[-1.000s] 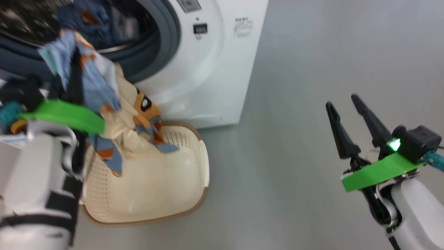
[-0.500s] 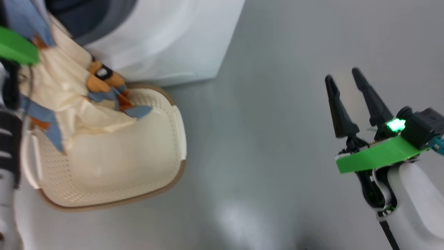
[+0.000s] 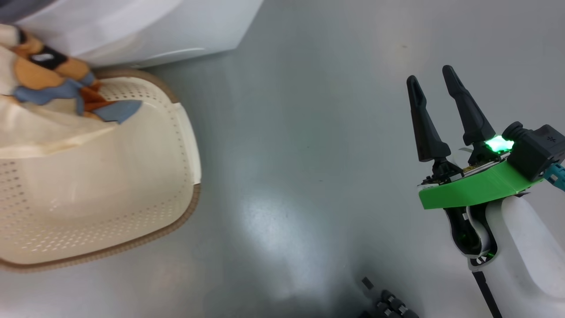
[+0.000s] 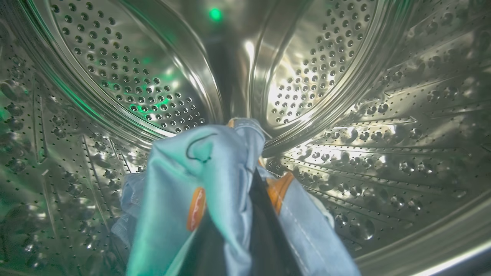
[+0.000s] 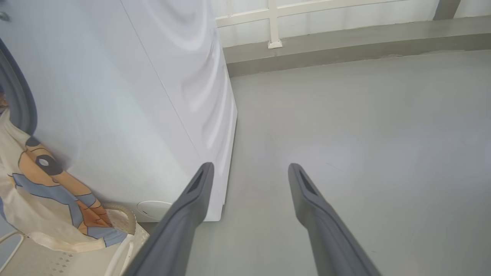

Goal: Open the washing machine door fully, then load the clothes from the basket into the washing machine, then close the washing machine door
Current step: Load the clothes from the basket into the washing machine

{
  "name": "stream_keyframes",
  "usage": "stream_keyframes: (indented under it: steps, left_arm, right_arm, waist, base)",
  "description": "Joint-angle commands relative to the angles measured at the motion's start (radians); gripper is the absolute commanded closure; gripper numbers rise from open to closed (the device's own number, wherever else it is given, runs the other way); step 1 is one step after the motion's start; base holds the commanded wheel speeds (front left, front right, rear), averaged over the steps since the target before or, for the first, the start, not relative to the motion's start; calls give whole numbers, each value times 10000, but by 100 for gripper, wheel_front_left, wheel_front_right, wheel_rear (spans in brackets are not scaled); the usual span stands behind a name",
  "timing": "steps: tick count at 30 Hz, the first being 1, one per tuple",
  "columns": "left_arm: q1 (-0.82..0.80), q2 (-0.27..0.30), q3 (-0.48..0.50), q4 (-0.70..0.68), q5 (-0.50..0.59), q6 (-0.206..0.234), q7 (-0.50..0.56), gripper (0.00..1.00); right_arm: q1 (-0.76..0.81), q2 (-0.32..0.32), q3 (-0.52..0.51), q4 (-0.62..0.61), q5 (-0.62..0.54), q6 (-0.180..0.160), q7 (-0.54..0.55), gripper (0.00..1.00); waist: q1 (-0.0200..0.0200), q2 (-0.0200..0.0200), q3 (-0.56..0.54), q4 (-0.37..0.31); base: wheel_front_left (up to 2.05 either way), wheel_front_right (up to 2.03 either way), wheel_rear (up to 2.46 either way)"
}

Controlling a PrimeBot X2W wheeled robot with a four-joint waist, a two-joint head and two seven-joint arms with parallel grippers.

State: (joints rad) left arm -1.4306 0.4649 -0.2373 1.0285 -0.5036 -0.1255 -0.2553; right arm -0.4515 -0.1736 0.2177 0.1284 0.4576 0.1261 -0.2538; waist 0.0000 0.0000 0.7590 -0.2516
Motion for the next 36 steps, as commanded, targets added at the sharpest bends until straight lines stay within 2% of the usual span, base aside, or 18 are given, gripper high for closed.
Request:
stream_keyframes:
  steps: [1,7,11,15,17,18,27,36]
  left_arm:
    - [-395,624,-41,-152,-74,-51,-20,100]
    - [-1178,948,-350,-235,-115,-51,-45,100]
    - [-1276,1121,60,-937,56,-13,-59,100]
    - [-1102,1089,314,-995,124,56,-61,100]
    - [-963,989,386,-626,66,69,-62,6]
    - [-938,945,344,-411,59,58,-62,0]
    - [-1036,597,-270,1043,-195,-42,717,0]
    - [-133,453,-978,847,-1193,-49,522,0]
  right_arm:
    - [157,-28,106,-230,-94,46,-80,0]
    - [146,110,93,-245,-106,46,-80,0]
    - [99,208,33,-318,-137,46,-80,0]
    - [82,255,37,-278,-146,46,-80,0]
    - [74,269,53,-233,-141,46,-80,0]
    - [77,276,63,-217,-143,46,-80,0]
    - [-8,230,135,-79,-116,46,-80,0]
    - [-38,200,170,102,-36,46,-80,0]
  waist:
    - [0,0,251,-264]
    - [0,0,398,-389]
    - [0,0,508,-467]
    - [0,0,500,-487]
    - [0,0,455,-482]
    - [0,0,433,-475]
    - [0,0,71,-318]
    - [0,0,-833,-105]
  base:
    - [0,0,0]
    - [0,0,0]
    - [0,0,0]
    - [0,0,0]
    - [0,0,0]
    - [0,0,0]
    - [0,0,0]
    - [0,0,0]
